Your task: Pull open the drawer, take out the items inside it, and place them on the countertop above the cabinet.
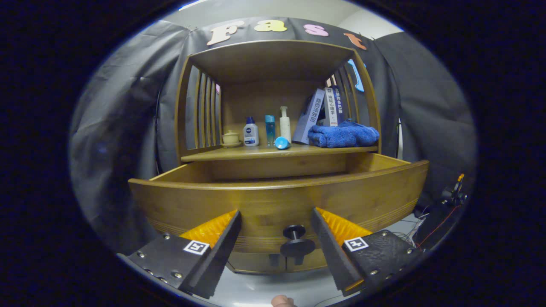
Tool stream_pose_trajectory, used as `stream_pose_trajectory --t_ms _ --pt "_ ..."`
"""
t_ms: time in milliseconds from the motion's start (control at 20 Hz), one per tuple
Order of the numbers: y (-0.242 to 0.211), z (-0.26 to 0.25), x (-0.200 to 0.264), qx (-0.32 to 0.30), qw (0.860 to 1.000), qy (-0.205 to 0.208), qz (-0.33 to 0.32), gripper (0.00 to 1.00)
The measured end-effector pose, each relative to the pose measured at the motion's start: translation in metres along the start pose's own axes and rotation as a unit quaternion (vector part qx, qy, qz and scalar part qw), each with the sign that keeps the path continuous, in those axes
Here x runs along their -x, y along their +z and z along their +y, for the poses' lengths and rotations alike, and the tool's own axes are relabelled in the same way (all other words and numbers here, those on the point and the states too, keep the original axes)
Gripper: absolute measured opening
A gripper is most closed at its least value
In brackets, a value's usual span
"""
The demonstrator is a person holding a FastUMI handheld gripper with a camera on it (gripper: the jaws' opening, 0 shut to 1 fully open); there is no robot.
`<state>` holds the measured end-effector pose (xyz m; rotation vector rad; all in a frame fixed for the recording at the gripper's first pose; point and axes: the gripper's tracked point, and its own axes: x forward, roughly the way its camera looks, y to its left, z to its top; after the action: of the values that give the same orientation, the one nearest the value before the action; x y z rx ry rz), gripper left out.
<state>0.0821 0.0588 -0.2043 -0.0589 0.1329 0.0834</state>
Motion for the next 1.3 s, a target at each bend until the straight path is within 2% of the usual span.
stream_pose_trajectory --t_ms 200,950,1300 --pt "0.007 0.002 -0.022 0.003 1.0 -0.005 -0.014 0.99" --pt "0.015 0.012 -0.126 -0.035 0.999 -0.004 0.017 0.99" --pt "0.002 0.009 -0.147 -0.046 0.998 -0.001 0.047 0.99"
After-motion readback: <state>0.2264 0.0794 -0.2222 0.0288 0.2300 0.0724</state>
